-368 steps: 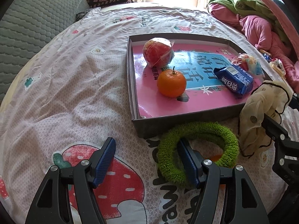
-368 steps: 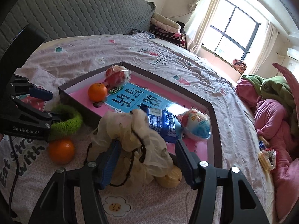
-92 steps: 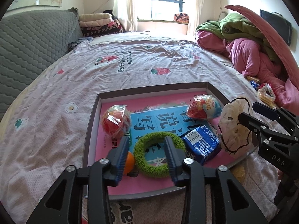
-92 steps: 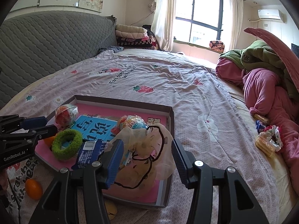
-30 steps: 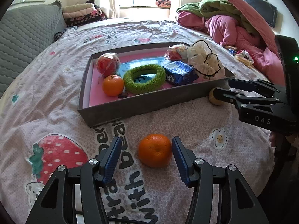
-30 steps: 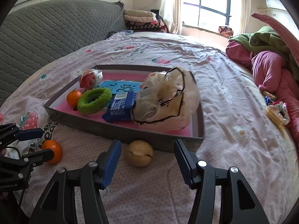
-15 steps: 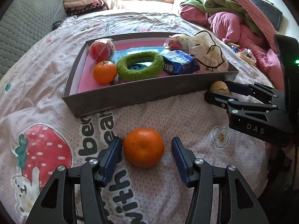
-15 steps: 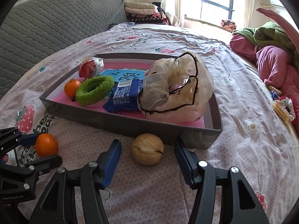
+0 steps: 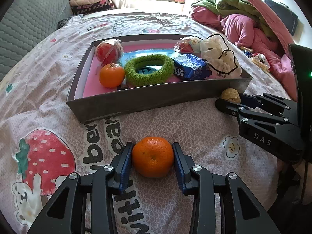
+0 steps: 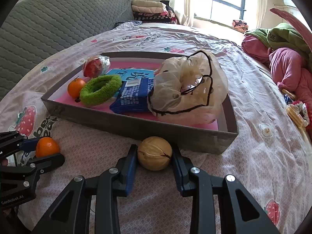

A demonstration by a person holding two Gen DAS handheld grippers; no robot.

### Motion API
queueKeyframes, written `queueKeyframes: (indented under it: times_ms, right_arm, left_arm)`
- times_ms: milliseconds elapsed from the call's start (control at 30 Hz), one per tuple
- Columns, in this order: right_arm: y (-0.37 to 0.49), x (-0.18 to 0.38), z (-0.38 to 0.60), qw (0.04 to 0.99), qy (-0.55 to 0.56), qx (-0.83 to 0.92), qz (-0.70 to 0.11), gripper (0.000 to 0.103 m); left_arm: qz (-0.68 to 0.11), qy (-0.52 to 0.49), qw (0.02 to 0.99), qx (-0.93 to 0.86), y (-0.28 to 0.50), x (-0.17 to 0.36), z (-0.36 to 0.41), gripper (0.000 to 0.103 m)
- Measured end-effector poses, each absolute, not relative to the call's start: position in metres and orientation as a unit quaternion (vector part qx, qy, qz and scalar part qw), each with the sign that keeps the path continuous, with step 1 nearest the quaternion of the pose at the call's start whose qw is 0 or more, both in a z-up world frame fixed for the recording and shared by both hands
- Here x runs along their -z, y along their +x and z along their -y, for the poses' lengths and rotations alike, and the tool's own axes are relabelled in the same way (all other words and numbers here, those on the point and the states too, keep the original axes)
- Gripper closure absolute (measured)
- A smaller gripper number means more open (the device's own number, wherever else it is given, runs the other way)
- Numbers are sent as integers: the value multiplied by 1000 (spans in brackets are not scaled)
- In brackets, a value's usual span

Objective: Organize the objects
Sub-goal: 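Grasp the loose orange with the left tool while the right tool grasps the beige ball, then carry the orange into the tray with left tool while right tool carries the ball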

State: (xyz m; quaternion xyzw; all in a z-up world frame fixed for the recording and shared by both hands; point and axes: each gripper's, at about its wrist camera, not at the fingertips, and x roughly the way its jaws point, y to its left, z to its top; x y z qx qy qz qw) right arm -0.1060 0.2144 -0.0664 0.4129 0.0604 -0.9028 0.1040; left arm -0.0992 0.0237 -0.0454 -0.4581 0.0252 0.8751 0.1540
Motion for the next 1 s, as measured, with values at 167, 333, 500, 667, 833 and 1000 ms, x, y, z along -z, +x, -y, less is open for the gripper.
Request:
queueKeyframes:
  times_ms: [167, 333, 500, 667, 833, 1000]
  right_arm:
    - [-105, 60, -217, 115, 408, 904, -46, 69]
    - [-98, 47, -215, 125, 386, 913, -40, 69]
    - [-92, 31, -211, 129, 350, 927, -52, 69]
    - [-86, 15, -208, 127, 312, 939, -66, 69]
    - [-80, 0, -209, 125, 270, 952, -76, 69]
    - [-76, -8, -209, 127, 247, 957, -80, 69]
  left_arm:
    - [-11, -457, 156, -876, -102, 41, -21, 63]
    - [-8, -446, 157, -881, -102, 32, -24, 63]
    - [-14, -427, 158, -890, -104, 19, -27, 63]
    - [-5, -405, 150, -902, -112, 2, -27, 63]
    - [6, -383, 136, -914, -122, -13, -27, 63]
    - [6, -370, 124, -921, -130, -21, -29, 63]
